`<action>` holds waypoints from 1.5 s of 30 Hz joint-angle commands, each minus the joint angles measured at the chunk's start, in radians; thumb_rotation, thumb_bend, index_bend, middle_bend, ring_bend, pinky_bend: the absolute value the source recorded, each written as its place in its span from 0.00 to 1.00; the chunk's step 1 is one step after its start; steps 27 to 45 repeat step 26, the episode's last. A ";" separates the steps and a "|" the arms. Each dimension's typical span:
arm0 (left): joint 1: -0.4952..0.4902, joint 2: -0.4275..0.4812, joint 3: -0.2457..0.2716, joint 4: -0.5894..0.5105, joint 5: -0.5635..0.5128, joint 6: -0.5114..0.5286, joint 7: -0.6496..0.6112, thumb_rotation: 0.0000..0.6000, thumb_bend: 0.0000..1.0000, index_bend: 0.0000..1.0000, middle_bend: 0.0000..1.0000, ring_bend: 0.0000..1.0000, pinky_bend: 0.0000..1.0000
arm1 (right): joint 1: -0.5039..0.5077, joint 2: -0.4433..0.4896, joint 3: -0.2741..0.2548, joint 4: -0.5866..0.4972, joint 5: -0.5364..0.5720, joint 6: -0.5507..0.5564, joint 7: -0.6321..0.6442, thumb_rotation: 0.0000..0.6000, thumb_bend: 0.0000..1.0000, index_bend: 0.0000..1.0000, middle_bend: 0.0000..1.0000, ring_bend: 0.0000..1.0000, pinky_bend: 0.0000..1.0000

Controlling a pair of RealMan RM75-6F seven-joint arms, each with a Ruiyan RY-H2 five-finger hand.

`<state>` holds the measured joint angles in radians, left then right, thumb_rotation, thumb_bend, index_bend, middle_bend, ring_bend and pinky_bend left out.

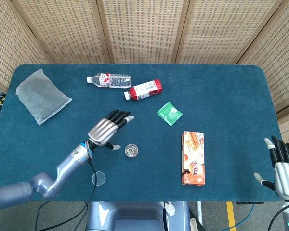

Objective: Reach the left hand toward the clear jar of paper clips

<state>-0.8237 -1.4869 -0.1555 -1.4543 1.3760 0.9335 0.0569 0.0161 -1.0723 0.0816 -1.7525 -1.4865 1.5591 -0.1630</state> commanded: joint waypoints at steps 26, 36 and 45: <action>0.703 0.395 0.188 -0.296 -0.038 0.706 0.048 1.00 0.08 0.00 0.00 0.00 0.00 | -0.021 0.005 -0.026 -0.002 -0.101 0.060 0.030 1.00 0.00 0.00 0.00 0.00 0.00; 0.703 0.395 0.188 -0.296 -0.038 0.706 0.048 1.00 0.08 0.00 0.00 0.00 0.00 | -0.021 0.005 -0.026 -0.002 -0.101 0.060 0.030 1.00 0.00 0.00 0.00 0.00 0.00; 0.703 0.395 0.188 -0.296 -0.038 0.706 0.048 1.00 0.08 0.00 0.00 0.00 0.00 | -0.021 0.005 -0.026 -0.002 -0.101 0.060 0.030 1.00 0.00 0.00 0.00 0.00 0.00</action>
